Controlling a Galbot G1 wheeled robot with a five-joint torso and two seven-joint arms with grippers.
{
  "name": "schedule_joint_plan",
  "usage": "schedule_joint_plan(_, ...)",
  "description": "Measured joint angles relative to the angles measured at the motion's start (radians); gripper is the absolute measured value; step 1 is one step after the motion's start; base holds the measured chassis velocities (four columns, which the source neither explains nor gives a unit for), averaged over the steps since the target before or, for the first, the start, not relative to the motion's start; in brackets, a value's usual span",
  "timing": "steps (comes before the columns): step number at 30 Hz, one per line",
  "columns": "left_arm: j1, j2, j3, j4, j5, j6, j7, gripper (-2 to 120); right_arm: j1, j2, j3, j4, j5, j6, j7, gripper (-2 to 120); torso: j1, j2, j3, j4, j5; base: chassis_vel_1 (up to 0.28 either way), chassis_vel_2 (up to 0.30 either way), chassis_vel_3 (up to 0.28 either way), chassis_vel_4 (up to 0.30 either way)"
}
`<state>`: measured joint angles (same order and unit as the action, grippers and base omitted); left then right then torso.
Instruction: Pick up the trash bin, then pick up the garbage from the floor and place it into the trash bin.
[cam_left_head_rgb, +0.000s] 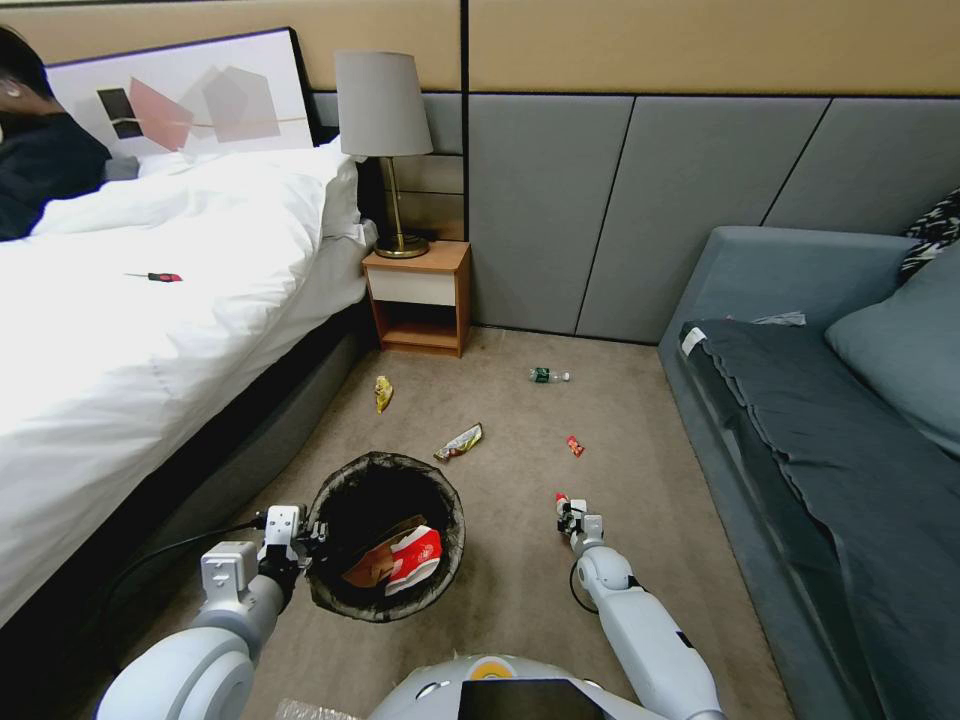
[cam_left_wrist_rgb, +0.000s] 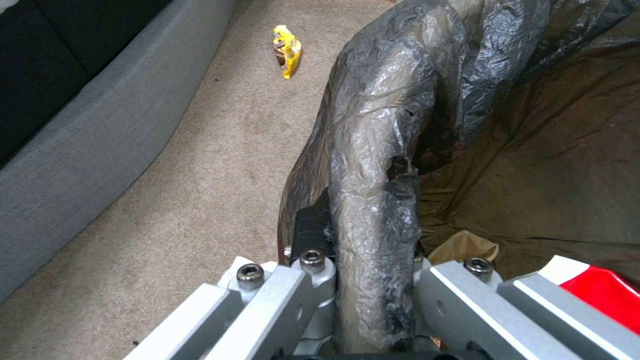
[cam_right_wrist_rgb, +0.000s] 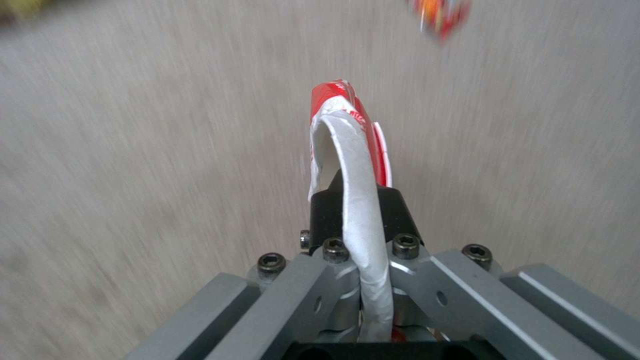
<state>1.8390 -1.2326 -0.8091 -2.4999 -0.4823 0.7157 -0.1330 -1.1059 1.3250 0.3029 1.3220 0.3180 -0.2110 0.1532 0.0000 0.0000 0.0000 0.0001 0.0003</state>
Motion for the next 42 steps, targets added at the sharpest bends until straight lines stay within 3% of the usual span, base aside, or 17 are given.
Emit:
schedule_joint_plan(2, 0.002, 0.001, -0.001, 0.0, 0.0, 0.0, 0.0, 2, -0.014, -0.016, 0.004, 0.058, 0.001, -0.001, 0.002, 0, 0.0, 0.0, 0.0, 0.0, -0.0002, 0.0, 0.0, 0.0, 0.0)
schedule_joint_plan(5, 0.011, 0.002, -0.001, 0.0, 0.0, 0.0, -0.002, 2, -0.061, -0.097, 0.016, 0.24, -0.004, -0.008, -0.009, 0, 0.0, 0.0, 0.0, 0.0, 0.0002, 0.0, 0.0, 0.0, 0.0)
schedule_joint_plan(6, 0.011, 0.002, -0.001, 0.0, 0.0, 0.0, -0.002, 2, -0.061, -0.097, 0.016, 0.24, -0.004, -0.008, -0.009, 0, 0.0, 0.0, 0.0, 0.0, 0.0002, 0.0, 0.0, 0.0, 0.0)
schedule_joint_plan(10, 0.014, 0.002, 0.0, 0.0, 0.0, 0.0, -0.005, 2, -0.128, -0.265, 0.047, 0.527, 0.066, -0.049, -0.029, 0, 0.0, 0.0, 0.0, -0.0006, -0.0005, 0.0, 0.0, 0.0, 0.0)
schedule_joint_plan(11, 0.014, 0.002, 0.0, 0.0, 0.0, 0.0, -0.005, 2, -0.128, -0.265, 0.047, 0.527, 0.066, -0.049, -0.029, 0, 0.0, 0.0, 0.0, -0.0006, -0.0005, 0.0, 0.0, 0.0, 0.0)
schedule_joint_plan(14, 0.017, 0.003, 0.003, 0.0, 0.001, 0.0, -0.005, 2, -0.142, -0.306, 0.05, 0.636, 0.132, -0.071, -0.029, 0, 0.0, 0.0, 0.0, -0.0004, 0.0, 0.0, 0.0, 0.0, 0.0)
schedule_joint_plan(15, 0.019, 0.003, 0.009, 0.0, 0.008, 0.0, -0.005, 2, -0.143, -0.343, 0.043, 0.763, 0.219, -0.099, -0.029, 0, 0.0, 0.0, 0.0, 0.0001, -0.0007, 0.0, 0.0, 0.0, 0.0)
schedule_joint_plan(16, 0.019, 0.003, 0.009, 0.0, 0.008, 0.0, -0.005, 2, -0.143, -0.343, 0.043, 0.763, 0.219, -0.099, -0.029, 0, 0.0, 0.0, 0.0, 0.0001, -0.0007, 0.0, 0.0, 0.0, 0.0)
schedule_joint_plan(19, 0.017, 0.002, 0.022, 0.0, 0.02, 0.0, -0.005, 2, -0.106, -0.387, 0.009, 0.921, 0.372, -0.141, -0.018, 0, 0.0, 0.0, 0.0, 0.0003, -0.0005, 0.0, 0.0, 0.0, 0.0)
schedule_joint_plan(24, 0.015, -0.001, 0.028, 0.0, 0.028, 0.0, -0.004, 2, -0.032, -0.42, -0.058, 1.018, 0.53, -0.169, -0.017, 0, 0.0, 0.0, 0.0, -0.0001, -0.0006, 0.0, 0.0, 0.0, 0.0)
schedule_joint_plan(29, 0.012, -0.009, 0.034, 0.0, 0.034, 0.0, -0.004, 2, 0.009, -0.426, -0.107, 1.043, 0.557, -0.166, -0.05, 0, 0.0, 0.0, 0.0, 0.0, -0.0001, 0.0, 0.0, 0.0, 0.0)
schedule_joint_plan(42, -0.018, -0.013, 0.039, 0.0, 0.039, 0.007, -0.001, 2, 0.166, -0.421, -0.382, 1.065, 0.644, -0.142, -0.102, 0, 0.0, 0.0, 0.0, 0.0, -0.0003, 0.0, 0.0, 0.0, 0.0)
